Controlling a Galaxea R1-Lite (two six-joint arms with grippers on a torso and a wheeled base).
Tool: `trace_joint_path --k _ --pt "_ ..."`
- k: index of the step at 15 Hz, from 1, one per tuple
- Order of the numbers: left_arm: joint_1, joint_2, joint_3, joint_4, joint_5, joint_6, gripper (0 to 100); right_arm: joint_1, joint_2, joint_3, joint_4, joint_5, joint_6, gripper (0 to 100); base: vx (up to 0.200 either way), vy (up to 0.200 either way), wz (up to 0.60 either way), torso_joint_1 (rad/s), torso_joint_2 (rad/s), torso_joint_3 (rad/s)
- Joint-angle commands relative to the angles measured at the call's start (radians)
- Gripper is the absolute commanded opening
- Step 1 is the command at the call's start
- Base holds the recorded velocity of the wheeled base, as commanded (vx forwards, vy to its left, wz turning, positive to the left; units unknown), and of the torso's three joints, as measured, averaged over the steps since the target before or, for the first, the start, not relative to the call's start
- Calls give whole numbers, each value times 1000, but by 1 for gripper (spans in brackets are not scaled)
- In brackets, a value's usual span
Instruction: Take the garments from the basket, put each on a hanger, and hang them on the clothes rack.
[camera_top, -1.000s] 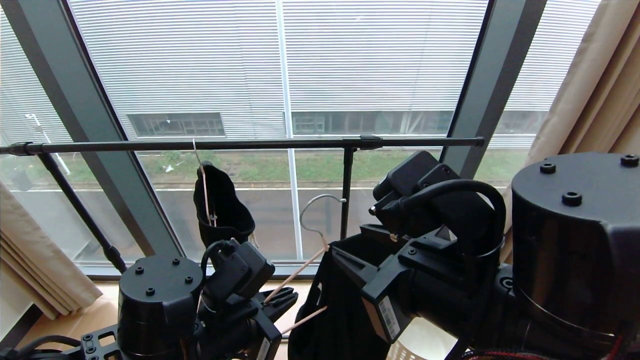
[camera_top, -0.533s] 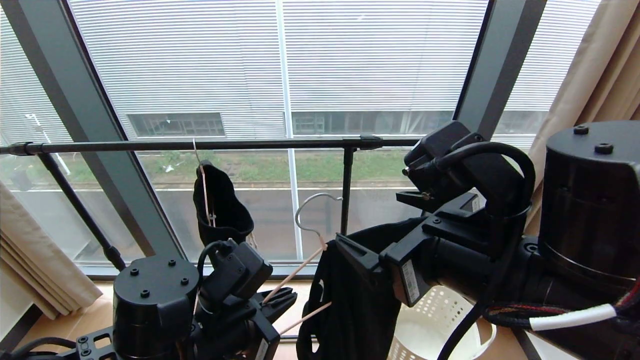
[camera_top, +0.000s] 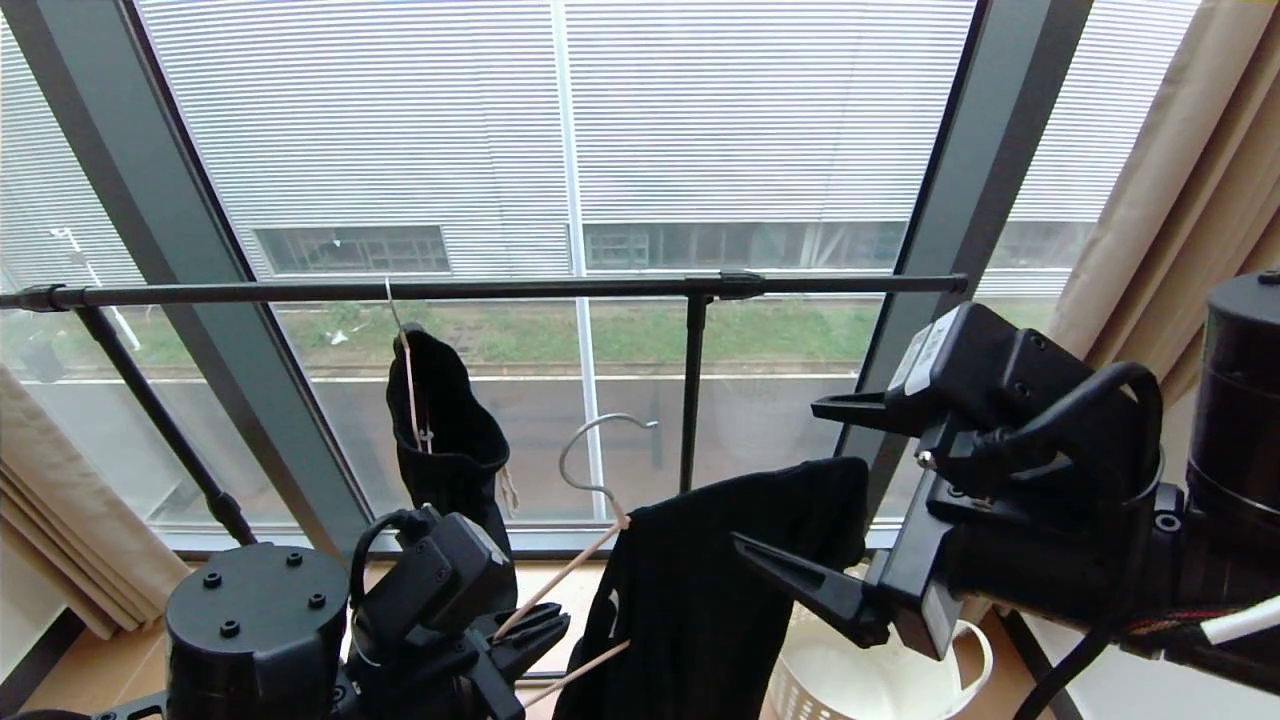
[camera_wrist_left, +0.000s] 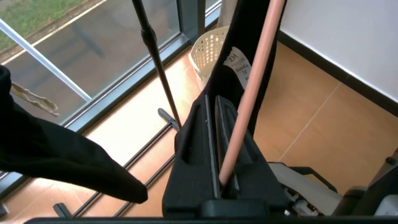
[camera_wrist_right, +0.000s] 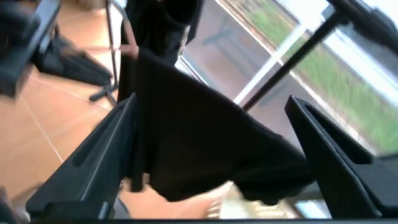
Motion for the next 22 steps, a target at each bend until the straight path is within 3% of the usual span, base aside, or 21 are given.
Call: trace_joint_path --k 1,3,4,5,10,13,22 --pt "0 -17 19 0 0 1 0 -180 -20 -23 26 196 -190 100 0 0 0 0 0 0" --pt "-2 -18 39 0 0 3 0 -275 9 -132 228 434 -262 100 0 0 0 0 0 0" --pt "-3 -20 42 -2 0 3 0 -295 26 -172 291 481 -294 100 0 0 0 0 0 0" --pt "-5 -30 50 -2 0 5 0 -330 79 -261 407 560 -381 100 0 0 0 0 0 0" --pt "-28 -50 55 0 -28 14 0 -355 331 -609 814 708 -662 100 0 0 0 0 0 0" --pt "-28 -49 53 0 -34 35 0 -355 391 -746 1035 744 -753 100 0 0 0 0 0 0" --pt "-28 -49 49 0 -34 37 0 -309 481 -749 1036 736 -746 100 0 0 0 0 0 0"
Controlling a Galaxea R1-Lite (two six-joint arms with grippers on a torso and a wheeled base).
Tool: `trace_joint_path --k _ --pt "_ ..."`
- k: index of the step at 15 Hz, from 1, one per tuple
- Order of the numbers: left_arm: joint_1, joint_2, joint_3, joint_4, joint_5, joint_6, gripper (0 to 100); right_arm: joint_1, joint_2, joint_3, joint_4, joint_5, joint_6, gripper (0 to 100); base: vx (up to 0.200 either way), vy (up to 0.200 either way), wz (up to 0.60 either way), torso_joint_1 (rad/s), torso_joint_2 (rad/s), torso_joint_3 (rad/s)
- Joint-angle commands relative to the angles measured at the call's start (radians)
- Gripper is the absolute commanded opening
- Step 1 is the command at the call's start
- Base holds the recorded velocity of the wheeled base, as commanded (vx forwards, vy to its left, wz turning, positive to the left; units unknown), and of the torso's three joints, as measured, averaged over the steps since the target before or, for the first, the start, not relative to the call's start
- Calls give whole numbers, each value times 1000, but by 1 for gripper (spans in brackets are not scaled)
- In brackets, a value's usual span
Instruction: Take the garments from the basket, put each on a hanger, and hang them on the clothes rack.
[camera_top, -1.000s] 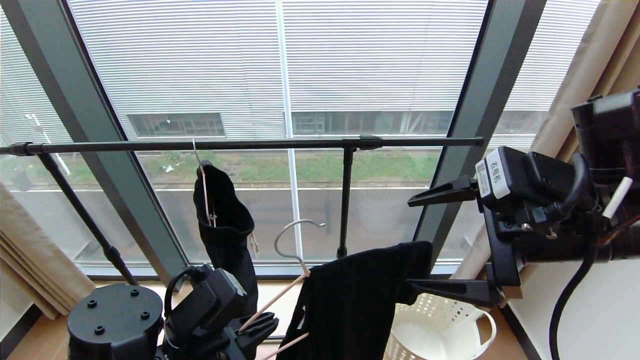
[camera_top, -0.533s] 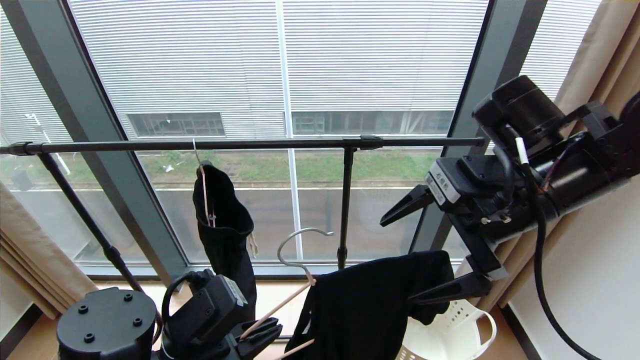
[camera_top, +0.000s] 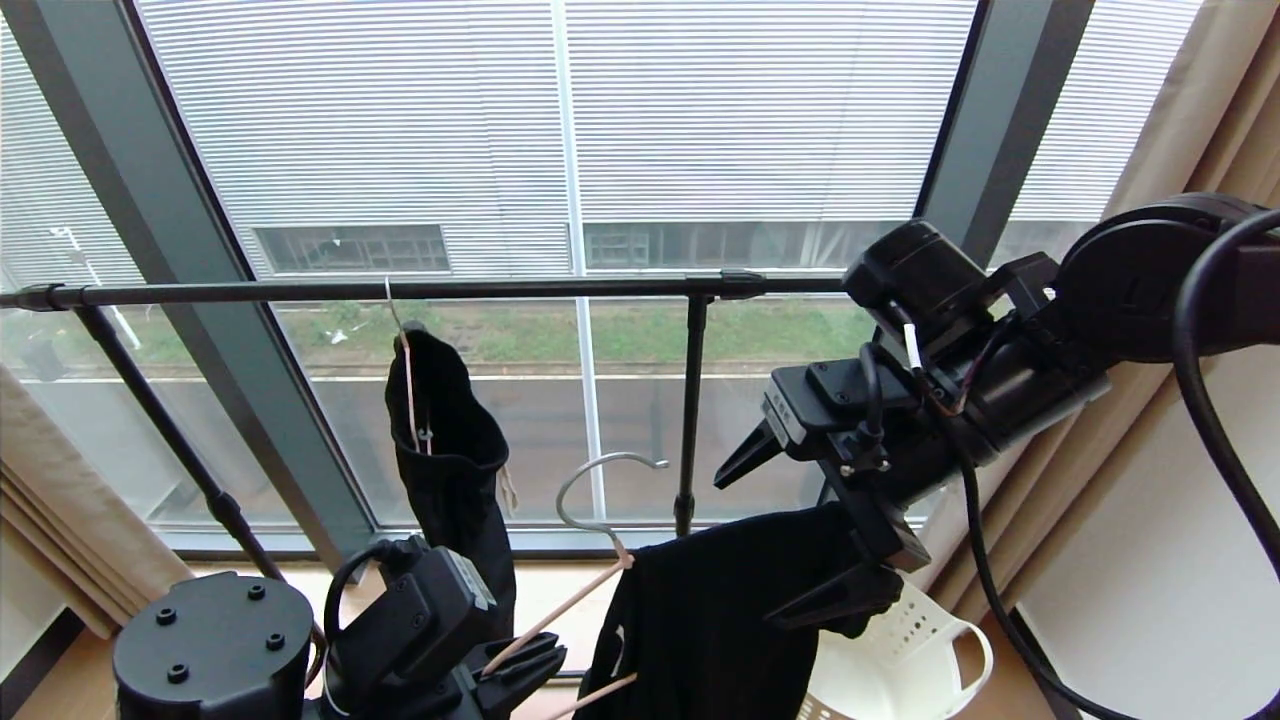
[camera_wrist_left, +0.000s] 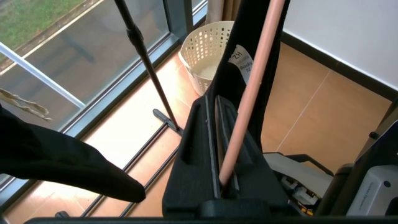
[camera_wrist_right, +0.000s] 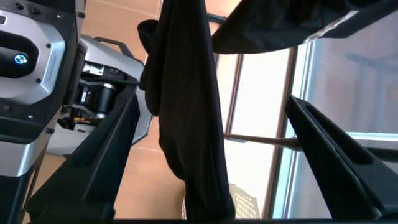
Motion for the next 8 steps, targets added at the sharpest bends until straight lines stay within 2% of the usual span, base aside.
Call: trace_joint_path --k 1,8 --pt "0 1 -3 -1 0 -1 0 5 14 1 0 0 0 100 0 0 0 0 0 0" --pt "0 1 0 -1 2 -1 0 25 33 -2 -3 -44 7 100 0 0 0 0 0 0"
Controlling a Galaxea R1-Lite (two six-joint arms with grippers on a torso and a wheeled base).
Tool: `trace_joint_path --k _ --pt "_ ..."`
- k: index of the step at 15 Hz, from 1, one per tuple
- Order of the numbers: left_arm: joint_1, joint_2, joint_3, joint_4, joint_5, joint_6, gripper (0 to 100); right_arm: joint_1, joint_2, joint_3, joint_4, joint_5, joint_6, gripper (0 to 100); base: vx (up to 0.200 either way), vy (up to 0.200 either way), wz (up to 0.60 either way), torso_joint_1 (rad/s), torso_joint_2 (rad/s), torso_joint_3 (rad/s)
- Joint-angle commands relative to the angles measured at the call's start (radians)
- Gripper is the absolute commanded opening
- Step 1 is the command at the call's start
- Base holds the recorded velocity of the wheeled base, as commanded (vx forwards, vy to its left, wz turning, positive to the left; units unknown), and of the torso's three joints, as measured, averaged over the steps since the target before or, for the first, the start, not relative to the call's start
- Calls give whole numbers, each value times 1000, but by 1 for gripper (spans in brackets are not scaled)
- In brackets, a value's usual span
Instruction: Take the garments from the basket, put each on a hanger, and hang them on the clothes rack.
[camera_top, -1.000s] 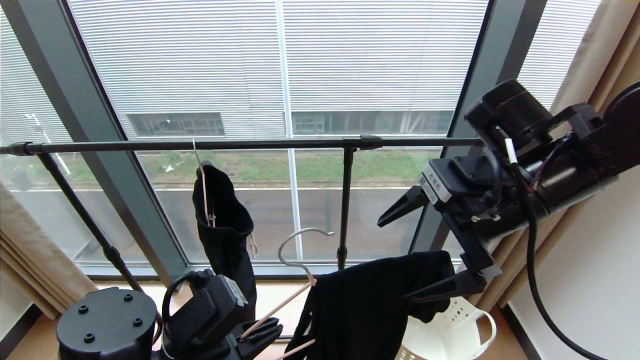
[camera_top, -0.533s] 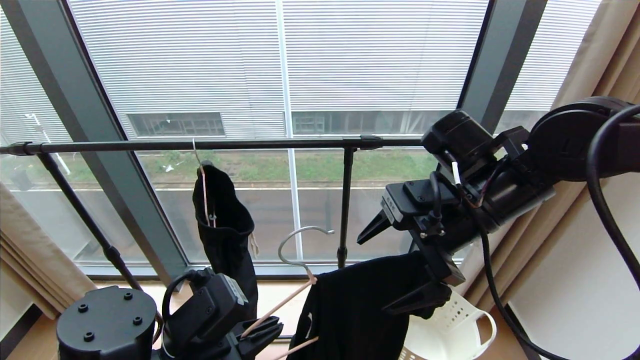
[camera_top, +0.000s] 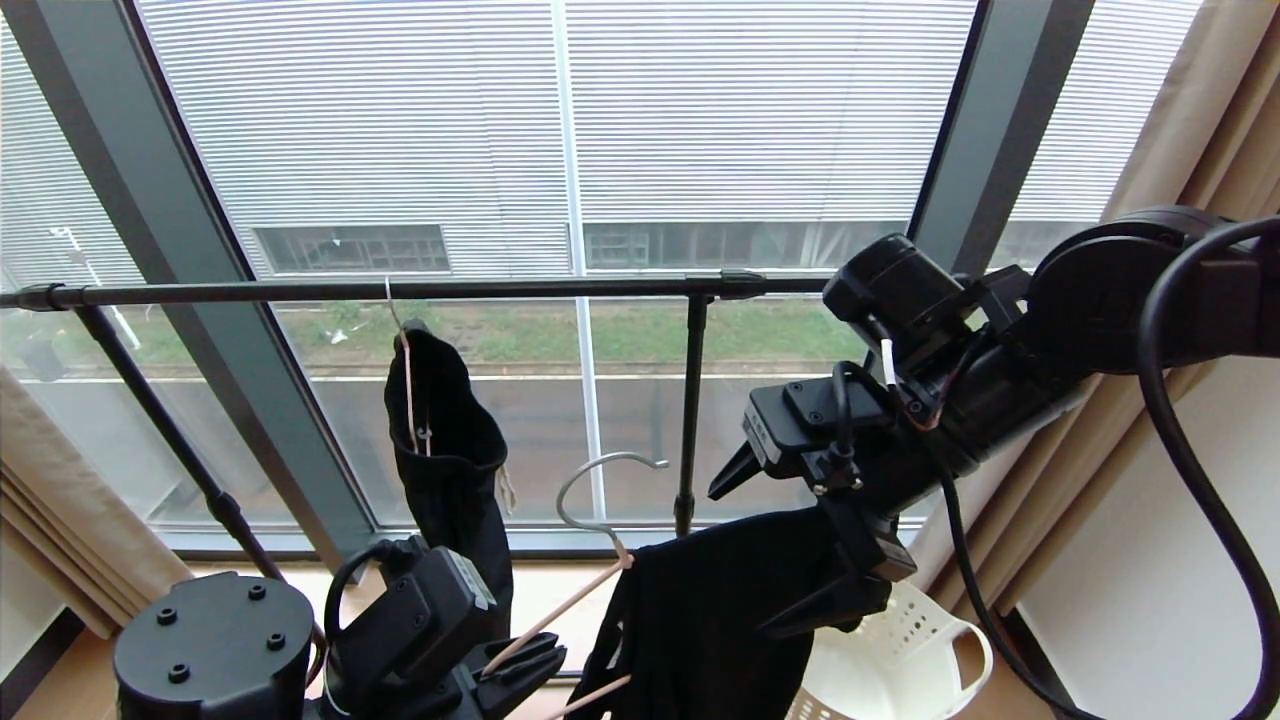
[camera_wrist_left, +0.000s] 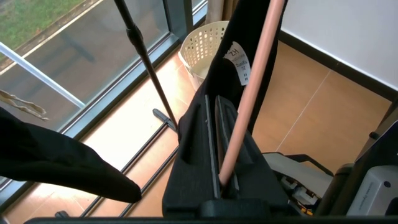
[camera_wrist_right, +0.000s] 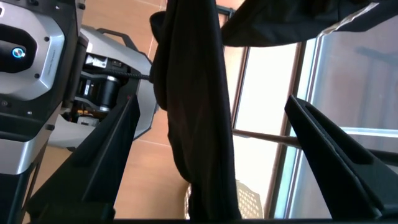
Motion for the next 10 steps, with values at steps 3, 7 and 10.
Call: trace_joint_path --k 3,7,10 --pt "0 0 2 0 0 -1 0 17 23 -6 -5 -5 9 0 0 0 0 0 0 0" --pt "0 0 -3 0 2 -6 0 29 31 -6 -5 -14 11 0 0 0 0 0 0 0" --pt "0 0 4 0 2 0 0 29 23 -4 -4 -13 11 0 0 0 0 0 0 0"
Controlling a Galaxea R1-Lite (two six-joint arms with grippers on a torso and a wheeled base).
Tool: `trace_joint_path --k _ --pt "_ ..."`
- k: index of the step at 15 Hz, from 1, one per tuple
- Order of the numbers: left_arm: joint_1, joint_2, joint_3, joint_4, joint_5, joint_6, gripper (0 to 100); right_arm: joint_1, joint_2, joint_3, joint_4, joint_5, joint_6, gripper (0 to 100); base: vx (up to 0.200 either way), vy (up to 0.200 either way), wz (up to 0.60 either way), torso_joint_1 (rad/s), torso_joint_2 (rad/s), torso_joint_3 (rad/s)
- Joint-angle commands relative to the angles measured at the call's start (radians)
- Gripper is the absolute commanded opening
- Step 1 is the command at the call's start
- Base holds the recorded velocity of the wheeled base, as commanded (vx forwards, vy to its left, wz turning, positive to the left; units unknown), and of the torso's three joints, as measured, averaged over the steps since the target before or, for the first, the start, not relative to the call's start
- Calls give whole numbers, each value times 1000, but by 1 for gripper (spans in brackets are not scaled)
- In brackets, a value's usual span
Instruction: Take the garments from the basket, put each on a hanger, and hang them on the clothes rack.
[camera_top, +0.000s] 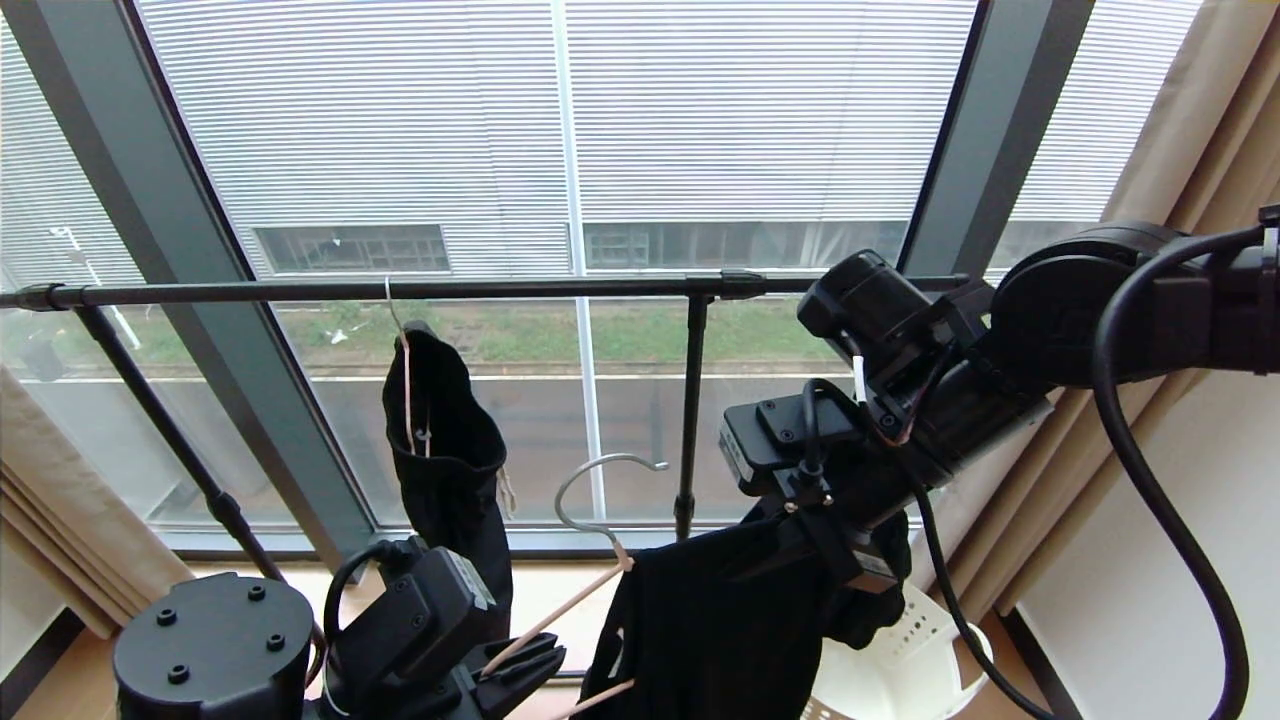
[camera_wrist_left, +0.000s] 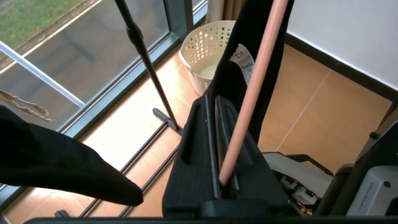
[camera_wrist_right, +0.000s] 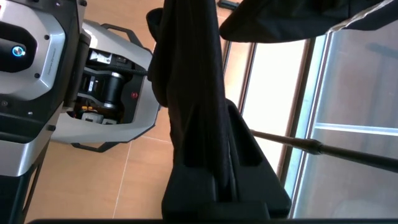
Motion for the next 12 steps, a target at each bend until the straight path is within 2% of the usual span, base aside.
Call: trace_joint_path --k 1,3,4,8,12 --pt "0 0 2 -1 0 0 0 2 -6 2 3 1 0 0 0 0 0 0 0 0" --pt "1 0 9 -1 2 3 0 2 -20 6 6 1 1 0 0 0 0 0 0 0" --pt "1 0 12 -1 2 3 100 2 -23 6 6 1 1 0 0 0 0 0 0 0" --pt "9 -12 20 -1 3 -10 100 2 -32 8 10 1 3 0 0 0 0 0 0 0" --pt "66 -102 68 -1 -29 -86 100 -17 -46 -1 -2 -1 39 0 0 0 0 0 0 0"
